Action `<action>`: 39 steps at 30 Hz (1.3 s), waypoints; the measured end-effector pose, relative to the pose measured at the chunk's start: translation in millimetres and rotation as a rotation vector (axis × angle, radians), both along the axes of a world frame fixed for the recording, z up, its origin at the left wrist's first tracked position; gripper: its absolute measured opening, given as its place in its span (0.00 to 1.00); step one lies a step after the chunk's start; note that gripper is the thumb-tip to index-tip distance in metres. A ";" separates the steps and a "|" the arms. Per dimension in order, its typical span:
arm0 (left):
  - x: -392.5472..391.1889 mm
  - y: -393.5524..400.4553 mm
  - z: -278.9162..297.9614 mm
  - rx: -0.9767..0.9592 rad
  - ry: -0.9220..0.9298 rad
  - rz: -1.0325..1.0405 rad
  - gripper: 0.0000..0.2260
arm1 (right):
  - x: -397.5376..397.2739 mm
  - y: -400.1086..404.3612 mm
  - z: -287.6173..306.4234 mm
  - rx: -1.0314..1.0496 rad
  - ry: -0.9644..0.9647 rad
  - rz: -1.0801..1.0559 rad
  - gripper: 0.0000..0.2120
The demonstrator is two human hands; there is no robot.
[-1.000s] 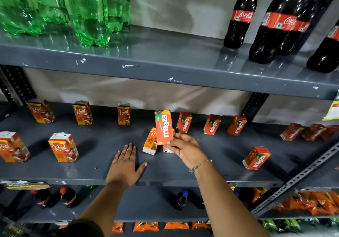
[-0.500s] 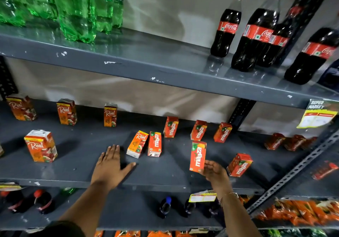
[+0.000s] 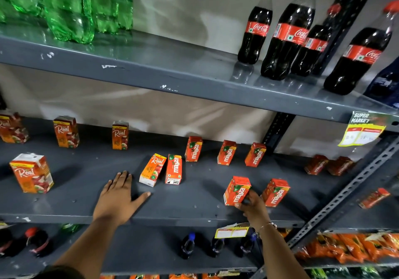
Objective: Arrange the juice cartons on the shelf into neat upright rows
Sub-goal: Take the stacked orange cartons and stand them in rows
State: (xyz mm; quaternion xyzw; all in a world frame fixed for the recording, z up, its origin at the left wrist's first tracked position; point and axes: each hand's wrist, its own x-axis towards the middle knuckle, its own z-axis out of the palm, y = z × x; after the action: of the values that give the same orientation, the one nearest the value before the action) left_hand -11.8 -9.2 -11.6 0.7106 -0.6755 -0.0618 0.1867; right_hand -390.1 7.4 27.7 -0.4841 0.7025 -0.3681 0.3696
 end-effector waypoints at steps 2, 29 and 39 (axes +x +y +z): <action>0.3 0.1 0.3 -0.002 0.004 -0.002 0.43 | 0.1 0.0 -1.9 0.013 0.018 -0.013 0.14; -0.4 1.1 4.5 0.013 0.017 0.028 0.49 | 202.5 -66.6 18.8 0.158 0.005 0.018 0.24; -1.8 1.0 4.9 0.004 0.014 0.030 0.50 | 185.2 -76.3 27.9 0.363 -0.385 0.047 0.16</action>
State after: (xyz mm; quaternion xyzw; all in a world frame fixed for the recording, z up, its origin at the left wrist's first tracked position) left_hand -13.6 -8.2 -6.7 0.7205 -0.6635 -0.0653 0.1908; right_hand -204.9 -68.9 55.6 -0.3474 0.6624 -0.3126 0.5855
